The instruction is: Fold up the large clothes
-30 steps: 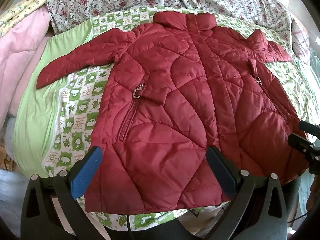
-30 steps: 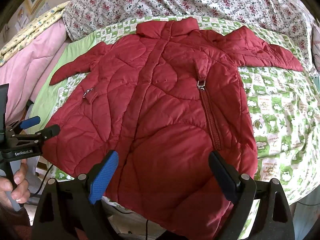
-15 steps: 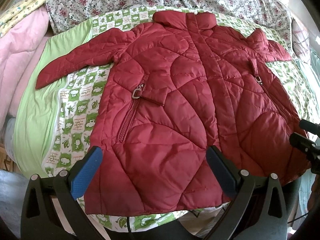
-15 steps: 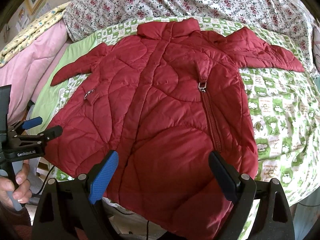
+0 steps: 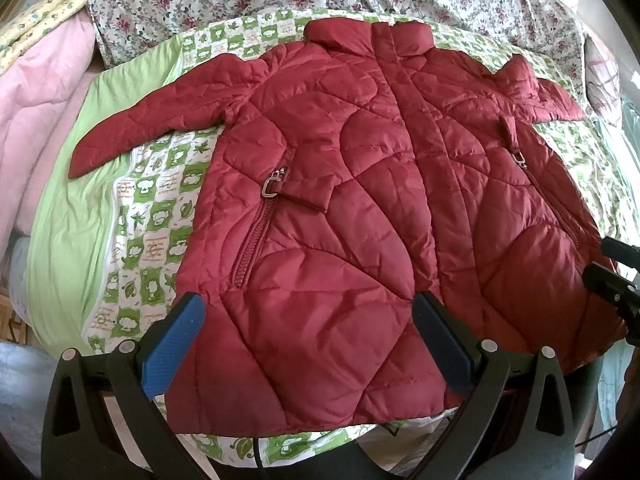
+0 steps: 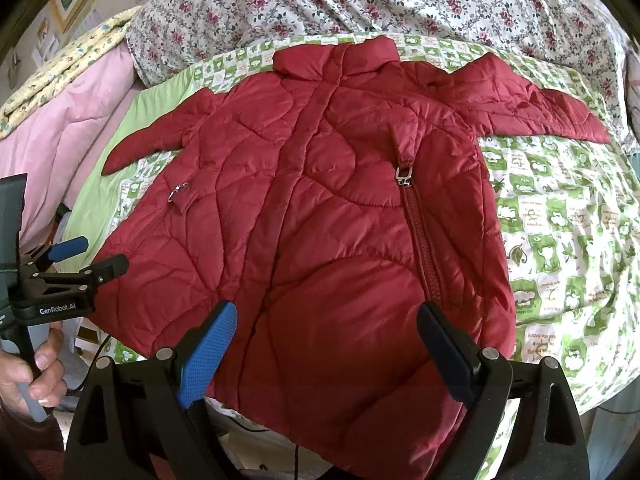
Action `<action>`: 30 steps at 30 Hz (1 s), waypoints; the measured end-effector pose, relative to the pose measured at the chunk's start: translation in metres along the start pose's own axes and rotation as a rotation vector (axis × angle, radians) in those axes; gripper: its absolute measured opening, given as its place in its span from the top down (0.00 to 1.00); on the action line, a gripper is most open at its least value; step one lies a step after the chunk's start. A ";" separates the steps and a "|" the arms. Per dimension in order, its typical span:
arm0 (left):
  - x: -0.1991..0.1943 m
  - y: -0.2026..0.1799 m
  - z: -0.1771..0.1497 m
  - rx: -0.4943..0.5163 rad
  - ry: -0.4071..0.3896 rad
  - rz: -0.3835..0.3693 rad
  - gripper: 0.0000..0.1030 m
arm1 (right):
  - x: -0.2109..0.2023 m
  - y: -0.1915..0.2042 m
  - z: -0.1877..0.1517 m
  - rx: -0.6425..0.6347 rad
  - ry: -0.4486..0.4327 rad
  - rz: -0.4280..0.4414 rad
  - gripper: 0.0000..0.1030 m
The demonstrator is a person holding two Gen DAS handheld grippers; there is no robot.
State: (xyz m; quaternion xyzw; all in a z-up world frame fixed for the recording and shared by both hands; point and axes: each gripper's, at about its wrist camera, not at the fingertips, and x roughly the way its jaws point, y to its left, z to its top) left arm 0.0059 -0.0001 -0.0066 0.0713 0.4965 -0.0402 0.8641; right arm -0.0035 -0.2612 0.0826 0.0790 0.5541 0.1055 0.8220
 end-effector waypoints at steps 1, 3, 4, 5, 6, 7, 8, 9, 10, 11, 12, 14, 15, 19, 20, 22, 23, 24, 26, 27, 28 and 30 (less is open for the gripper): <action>0.002 0.000 0.001 0.002 -0.002 0.003 0.00 | 0.000 0.000 0.000 -0.001 -0.002 -0.002 0.10; 0.002 0.000 0.002 0.003 -0.008 0.005 0.00 | 0.000 0.000 0.000 -0.007 -0.010 -0.010 0.10; 0.002 0.000 0.002 0.002 -0.013 0.006 0.00 | 0.000 0.000 0.000 -0.004 -0.008 -0.006 0.10; 0.002 0.000 0.001 0.001 -0.018 0.007 0.00 | 0.000 0.000 0.000 -0.005 -0.010 -0.006 0.10; 0.003 0.001 0.001 0.002 -0.037 0.015 0.00 | 0.000 0.000 0.001 -0.003 -0.012 -0.006 0.10; 0.003 0.001 0.001 0.001 -0.036 0.014 0.00 | 0.001 -0.001 0.001 -0.006 -0.010 -0.016 0.10; 0.004 0.002 0.001 -0.003 -0.032 0.010 0.00 | 0.001 -0.003 0.002 -0.004 -0.007 -0.020 0.10; 0.005 0.003 0.001 -0.004 -0.043 0.013 0.00 | 0.002 -0.007 0.002 0.001 0.002 -0.021 0.10; 0.005 0.004 0.002 -0.004 -0.062 0.019 0.00 | 0.002 -0.008 0.004 0.004 0.002 -0.022 0.10; 0.006 0.006 0.002 -0.007 -0.061 0.015 0.00 | 0.002 -0.011 0.005 0.008 0.005 -0.025 0.10; 0.006 0.006 0.003 -0.008 -0.066 0.016 0.00 | 0.002 -0.014 0.006 0.007 0.005 -0.038 0.10; 0.007 0.009 0.003 -0.013 -0.067 0.008 0.00 | 0.000 -0.019 0.008 0.014 0.005 -0.050 0.10; 0.007 0.009 0.005 -0.015 -0.064 0.006 0.00 | -0.001 -0.022 0.009 0.020 -0.001 -0.053 0.10; 0.010 0.010 0.009 -0.018 -0.055 0.004 0.00 | -0.004 -0.036 0.014 0.039 -0.019 -0.081 0.10; 0.010 0.011 0.010 -0.018 -0.057 0.006 0.00 | -0.004 -0.041 0.015 0.050 -0.026 -0.078 0.10; 0.012 0.013 0.015 -0.031 -0.063 -0.013 0.00 | -0.007 -0.049 0.018 0.046 -0.069 -0.106 0.10; 0.013 0.015 0.016 -0.033 -0.060 -0.008 0.00 | -0.008 -0.054 0.019 0.059 -0.070 -0.110 0.10; 0.014 0.017 0.019 -0.034 -0.055 -0.001 0.00 | -0.009 -0.060 0.021 0.071 -0.079 -0.121 0.10; 0.016 0.021 0.023 -0.047 -0.060 -0.007 0.00 | -0.010 -0.073 0.024 0.102 -0.101 -0.115 0.10; 0.017 0.023 0.025 -0.051 -0.060 0.001 0.00 | -0.009 -0.081 0.026 0.126 -0.106 -0.104 0.10; 0.018 0.024 0.028 -0.050 -0.057 0.014 0.00 | -0.009 -0.087 0.028 0.141 -0.107 -0.103 0.10; 0.021 0.029 0.034 -0.053 -0.055 0.030 0.00 | -0.009 -0.101 0.031 0.164 -0.121 -0.107 0.10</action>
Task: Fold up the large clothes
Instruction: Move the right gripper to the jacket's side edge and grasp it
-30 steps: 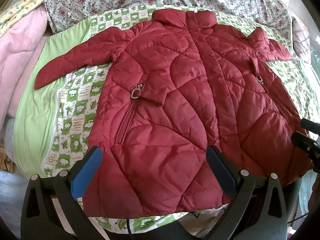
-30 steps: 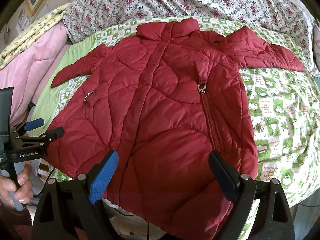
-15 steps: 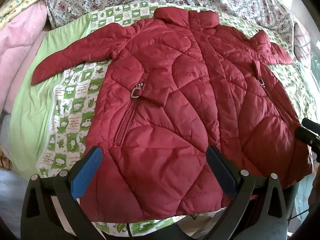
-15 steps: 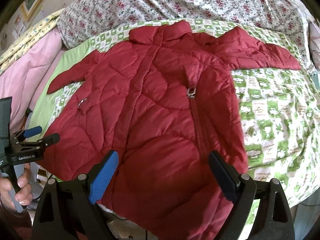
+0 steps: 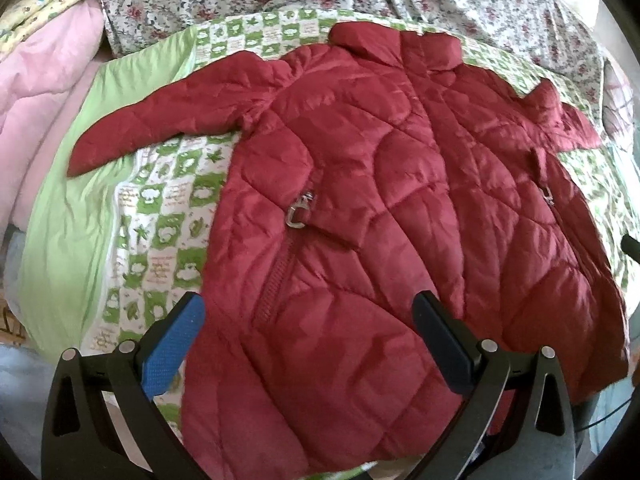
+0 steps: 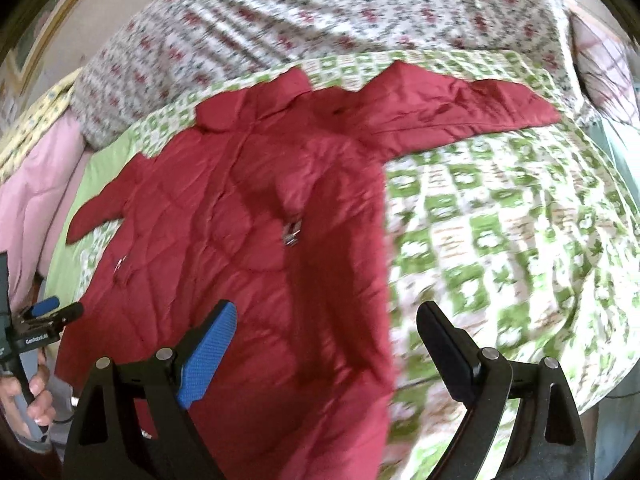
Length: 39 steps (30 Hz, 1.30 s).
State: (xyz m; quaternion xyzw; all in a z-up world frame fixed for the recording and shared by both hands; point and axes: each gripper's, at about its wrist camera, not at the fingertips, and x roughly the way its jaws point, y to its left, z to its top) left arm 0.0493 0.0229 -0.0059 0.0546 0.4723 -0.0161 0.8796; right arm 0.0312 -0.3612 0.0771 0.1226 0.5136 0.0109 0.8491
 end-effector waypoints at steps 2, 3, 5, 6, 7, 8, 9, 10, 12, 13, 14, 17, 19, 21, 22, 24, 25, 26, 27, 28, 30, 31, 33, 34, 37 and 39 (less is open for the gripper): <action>0.003 0.004 0.006 -0.004 0.002 0.013 0.00 | 0.003 -0.014 0.007 0.033 -0.004 -0.003 0.10; 0.004 0.007 0.010 -0.010 0.000 0.017 0.00 | 0.005 -0.020 0.010 0.050 -0.010 0.007 0.10; 0.007 0.014 0.020 -0.019 -0.007 0.034 0.00 | 0.008 -0.038 0.018 0.089 -0.026 0.009 0.10; 0.009 0.016 0.024 -0.027 -0.006 0.032 0.00 | 0.010 -0.045 0.021 0.106 -0.029 0.011 0.10; 0.011 0.019 0.028 -0.035 -0.006 0.033 0.00 | 0.011 -0.053 0.025 0.122 -0.039 0.012 0.10; 0.012 0.022 0.033 -0.041 -0.012 0.039 0.00 | 0.015 -0.062 0.030 0.143 -0.048 0.016 0.10; 0.013 0.026 0.038 -0.048 -0.017 0.047 0.00 | 0.017 -0.072 0.036 0.162 -0.060 0.017 0.10; 0.014 0.029 0.042 -0.054 -0.017 0.053 0.00 | 0.019 -0.080 0.040 0.175 -0.068 0.006 0.10; 0.018 0.036 0.051 -0.074 -0.023 0.057 0.00 | 0.024 -0.097 0.051 0.194 -0.083 -0.015 0.10; 0.021 0.039 0.055 -0.083 -0.022 0.055 0.00 | 0.027 -0.106 0.057 0.207 -0.090 -0.018 0.11; 0.022 0.042 0.059 -0.090 -0.027 0.059 0.00 | 0.031 -0.113 0.061 0.222 -0.092 -0.018 0.11; 0.029 0.046 0.068 -0.109 -0.020 0.054 0.00 | 0.043 -0.142 0.077 0.274 -0.116 -0.029 0.11; 0.034 0.045 0.072 -0.116 -0.009 0.044 0.00 | 0.052 -0.168 0.088 0.344 -0.141 -0.029 0.18; 0.038 0.042 0.076 -0.112 0.000 0.042 0.00 | 0.061 -0.190 0.099 0.395 -0.160 -0.033 0.26; 0.041 0.039 0.078 -0.107 0.006 0.043 0.00 | 0.067 -0.201 0.106 0.417 -0.170 -0.037 0.29; 0.044 0.032 0.081 -0.091 0.008 0.051 0.00 | 0.080 -0.223 0.118 0.467 -0.176 -0.040 0.32; 0.046 0.030 0.082 -0.088 0.008 0.049 0.00 | 0.086 -0.232 0.123 0.490 -0.174 -0.038 0.35; 0.047 0.026 0.084 -0.083 0.009 0.044 0.00 | 0.095 -0.246 0.129 0.525 -0.174 -0.033 0.38; 0.049 0.024 0.085 -0.080 0.011 0.041 0.00 | 0.100 -0.253 0.134 0.537 -0.174 -0.044 0.42; 0.050 0.022 0.086 -0.078 0.011 0.040 0.00 | 0.106 -0.261 0.140 0.540 -0.178 -0.066 0.43; 0.053 0.018 0.089 -0.071 0.015 0.041 0.00 | 0.114 -0.276 0.148 0.565 -0.192 -0.075 0.43; 0.054 0.016 0.090 -0.069 0.016 0.041 0.00 | 0.120 -0.286 0.151 0.596 -0.205 -0.053 0.44; 0.059 0.014 0.092 -0.064 0.024 0.045 0.00 | 0.131 -0.304 0.156 0.661 -0.218 -0.035 0.47; 0.061 0.012 0.092 -0.062 0.029 0.047 0.00 | 0.138 -0.314 0.159 0.694 -0.222 -0.026 0.50; 0.066 0.008 0.094 -0.055 0.037 0.054 0.00 | 0.155 -0.328 0.168 0.724 -0.238 -0.007 0.52; 0.068 0.006 0.095 -0.051 0.041 0.057 0.00 | 0.164 -0.338 0.170 0.768 -0.255 0.030 0.52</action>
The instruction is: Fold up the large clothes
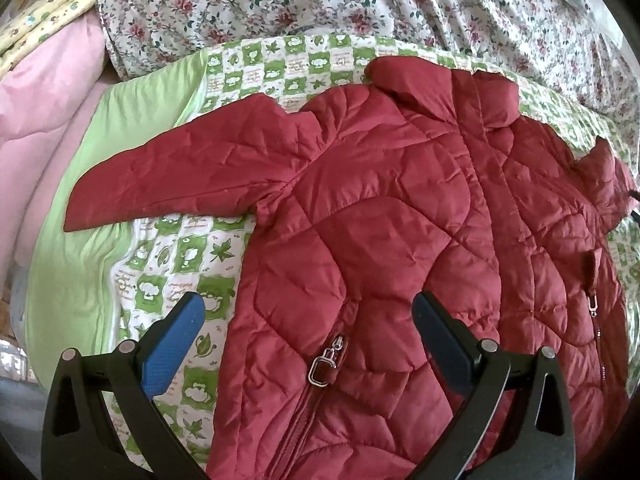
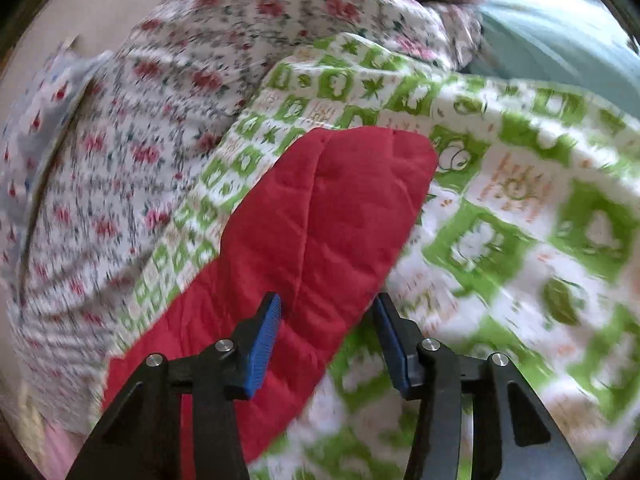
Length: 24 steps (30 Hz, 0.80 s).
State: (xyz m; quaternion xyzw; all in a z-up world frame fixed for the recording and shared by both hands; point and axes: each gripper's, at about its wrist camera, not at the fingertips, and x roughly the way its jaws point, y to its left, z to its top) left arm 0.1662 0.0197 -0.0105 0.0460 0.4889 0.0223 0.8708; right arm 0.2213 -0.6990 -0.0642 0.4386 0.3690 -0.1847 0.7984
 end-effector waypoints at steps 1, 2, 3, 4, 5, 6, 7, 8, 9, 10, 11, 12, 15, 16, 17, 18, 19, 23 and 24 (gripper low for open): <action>0.002 -0.001 0.000 0.001 0.002 -0.003 0.00 | 0.002 -0.002 0.002 0.012 -0.015 0.019 0.56; 0.003 -0.002 0.000 0.002 0.004 -0.008 0.00 | 0.003 -0.001 0.003 0.012 -0.026 0.025 0.62; 0.005 -0.003 0.000 0.002 0.009 -0.017 0.00 | 0.004 0.001 0.003 0.005 -0.031 0.020 0.77; 0.007 -0.004 0.000 0.001 0.011 -0.021 0.00 | 0.004 0.004 0.004 -0.003 -0.032 0.025 0.85; 0.008 -0.004 0.000 0.001 0.014 -0.024 0.00 | 0.002 0.007 0.003 -0.016 -0.044 0.038 0.88; 0.009 -0.005 0.000 0.001 0.015 -0.024 0.00 | -0.004 0.013 0.001 -0.036 -0.064 0.050 0.91; 0.010 -0.006 0.000 0.003 0.015 -0.026 0.00 | -0.010 0.018 -0.001 -0.055 -0.080 0.064 0.92; 0.010 -0.006 0.001 0.004 0.014 -0.030 0.00 | -0.015 0.023 -0.002 -0.066 -0.089 0.082 0.93; 0.010 -0.007 0.001 0.006 0.009 -0.037 0.00 | -0.022 0.029 -0.005 -0.082 -0.098 0.109 0.93; 0.010 -0.008 0.001 0.009 0.005 -0.045 0.00 | -0.028 0.035 -0.007 -0.096 -0.105 0.129 0.93; 0.009 -0.009 0.001 0.011 0.002 -0.052 0.00 | -0.036 0.044 -0.012 -0.117 -0.113 0.154 0.93; 0.010 -0.009 0.001 0.011 0.002 -0.061 0.00 | -0.043 0.052 -0.017 -0.138 -0.115 0.180 0.93; 0.011 -0.007 0.001 0.002 0.015 -0.093 0.00 | -0.060 0.080 -0.036 -0.215 -0.103 0.243 0.94; 0.011 -0.007 0.001 0.001 0.017 -0.098 0.00 | -0.066 0.092 -0.045 -0.249 -0.094 0.270 0.94; 0.011 -0.006 0.001 -0.001 0.017 -0.101 0.00 | -0.073 0.104 -0.055 -0.281 -0.082 0.295 0.94; 0.011 -0.005 0.001 -0.003 0.017 -0.104 0.00 | -0.076 0.113 -0.064 -0.359 -0.120 0.335 0.94; 0.011 -0.004 0.001 -0.004 0.019 -0.110 0.00 | -0.081 0.126 -0.077 -0.395 -0.102 0.360 0.94; 0.010 0.000 0.001 -0.023 0.025 -0.151 0.00 | -0.086 0.164 -0.127 -0.483 -0.029 0.446 0.94; 0.009 0.001 0.001 -0.023 0.024 -0.156 0.00 | -0.085 0.176 -0.143 -0.507 -0.003 0.461 0.94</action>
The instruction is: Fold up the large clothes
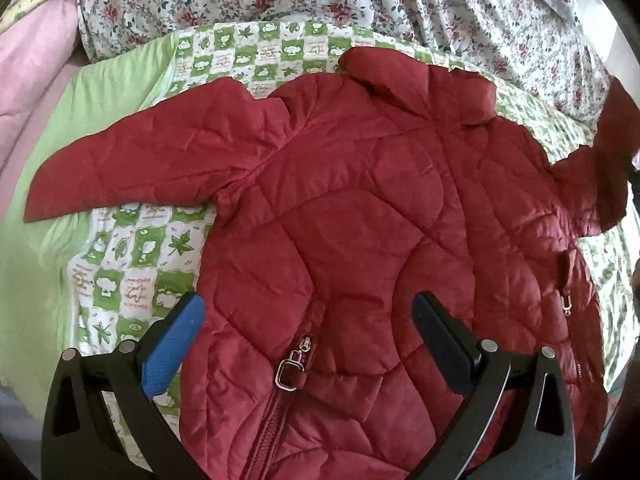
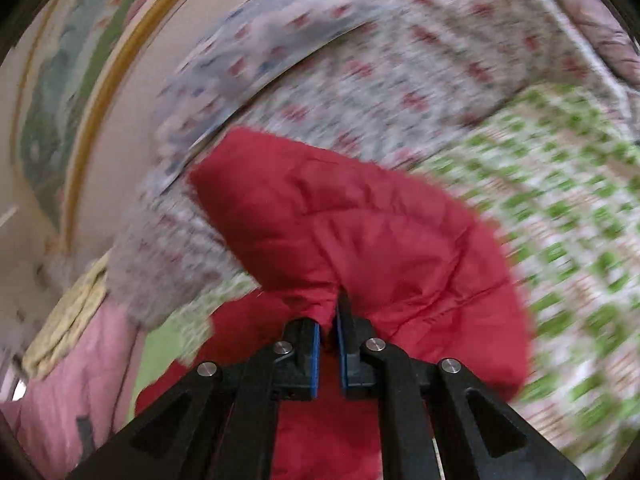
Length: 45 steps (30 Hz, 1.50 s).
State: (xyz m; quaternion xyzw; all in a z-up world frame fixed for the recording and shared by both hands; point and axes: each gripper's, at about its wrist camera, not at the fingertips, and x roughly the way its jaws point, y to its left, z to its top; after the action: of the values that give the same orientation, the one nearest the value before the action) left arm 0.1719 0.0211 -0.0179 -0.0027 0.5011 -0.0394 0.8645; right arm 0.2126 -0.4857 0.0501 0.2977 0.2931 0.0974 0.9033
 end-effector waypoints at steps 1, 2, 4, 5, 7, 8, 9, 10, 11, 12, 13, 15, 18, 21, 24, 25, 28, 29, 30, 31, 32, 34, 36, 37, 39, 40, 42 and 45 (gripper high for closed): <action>-0.001 0.001 0.000 -0.001 -0.001 -0.005 0.00 | 0.008 0.016 -0.009 -0.021 0.031 0.018 0.94; -0.002 0.002 0.000 -0.003 0.001 -0.014 0.00 | 0.016 0.028 -0.015 -0.037 0.055 0.032 0.94; -0.004 0.005 0.001 -0.007 0.006 -0.035 0.00 | 0.034 0.060 -0.033 -0.084 0.116 0.069 0.94; -0.006 0.008 0.002 -0.015 0.006 -0.063 0.00 | 0.043 0.075 -0.041 -0.113 0.145 0.081 0.94; -0.007 0.014 0.004 -0.033 0.006 -0.098 0.00 | 0.063 0.101 -0.059 -0.173 0.211 0.079 0.94; -0.008 0.018 0.005 -0.046 0.007 -0.123 0.00 | 0.075 0.116 -0.071 -0.215 0.248 0.066 0.94; -0.008 0.021 0.006 -0.056 0.011 -0.137 0.00 | 0.082 0.124 -0.080 -0.245 0.274 0.061 0.94; -0.007 0.025 0.007 -0.070 0.015 -0.154 0.00 | 0.092 0.136 -0.092 -0.276 0.304 0.062 0.94; -0.007 0.028 0.007 -0.082 0.016 -0.169 0.00 | 0.099 0.142 -0.103 -0.291 0.327 0.070 0.94; -0.005 0.032 0.008 -0.098 0.020 -0.190 0.00 | 0.108 0.151 -0.116 -0.311 0.357 0.076 0.94; -0.003 0.036 0.009 -0.112 0.025 -0.210 0.00 | 0.115 0.159 -0.127 -0.335 0.378 0.075 0.94; 0.002 0.043 0.011 -0.144 0.040 -0.264 0.00 | 0.129 0.175 -0.149 -0.388 0.414 0.069 0.94; 0.012 0.049 0.017 -0.184 0.060 -0.336 0.00 | 0.146 0.191 -0.173 -0.440 0.452 0.067 0.94; 0.022 0.051 0.025 -0.206 0.080 -0.371 0.00 | 0.159 0.201 -0.193 -0.497 0.466 0.041 0.94; 0.036 0.052 0.041 -0.228 0.104 -0.428 0.00 | 0.171 0.201 -0.205 -0.497 0.494 0.046 0.89; 0.041 0.052 0.048 -0.238 0.111 -0.446 0.00 | 0.174 0.202 -0.209 -0.499 0.501 0.051 0.89; 0.063 0.054 0.068 -0.279 0.139 -0.493 0.00 | 0.176 0.204 -0.215 -0.506 0.496 0.061 0.88; 0.073 0.051 0.076 -0.288 0.155 -0.513 0.00 | 0.176 0.204 -0.215 -0.500 0.497 0.065 0.88; 0.079 0.050 0.081 -0.290 0.166 -0.521 0.00 | 0.177 0.205 -0.215 -0.496 0.497 0.068 0.88; 0.089 0.046 0.087 -0.288 0.183 -0.531 0.01 | 0.177 0.205 -0.215 -0.493 0.497 0.069 0.87; 0.096 0.043 0.090 -0.284 0.195 -0.544 0.05 | 0.177 0.205 -0.215 -0.492 0.498 0.070 0.87; 0.109 0.030 0.095 -0.251 0.231 -0.574 0.45 | 0.177 0.204 -0.214 -0.485 0.503 0.075 0.86; 0.121 0.018 0.096 -0.219 0.263 -0.576 0.69 | 0.176 0.202 -0.214 -0.474 0.511 0.073 0.85; 0.121 0.017 0.096 -0.208 0.260 -0.570 0.72 | 0.176 0.201 -0.213 -0.470 0.515 0.069 0.85; 0.118 0.014 0.097 -0.177 0.237 -0.562 0.78 | 0.172 0.197 -0.212 -0.457 0.518 0.073 0.85; 0.115 0.014 0.097 -0.163 0.224 -0.558 0.80 | 0.168 0.194 -0.210 -0.443 0.521 0.082 0.83; 0.108 0.016 0.098 -0.134 0.199 -0.541 0.82 | 0.158 0.188 -0.207 -0.417 0.522 0.100 0.76; 0.097 0.021 0.103 -0.042 0.143 -0.428 0.82 | 0.136 0.177 -0.197 -0.388 0.485 0.091 0.68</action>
State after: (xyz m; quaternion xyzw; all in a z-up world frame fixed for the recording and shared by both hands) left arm 0.3107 0.0313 -0.0517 -0.1241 0.5497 -0.2114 0.7986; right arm 0.2063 -0.2014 -0.0368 0.1008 0.4623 0.2598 0.8418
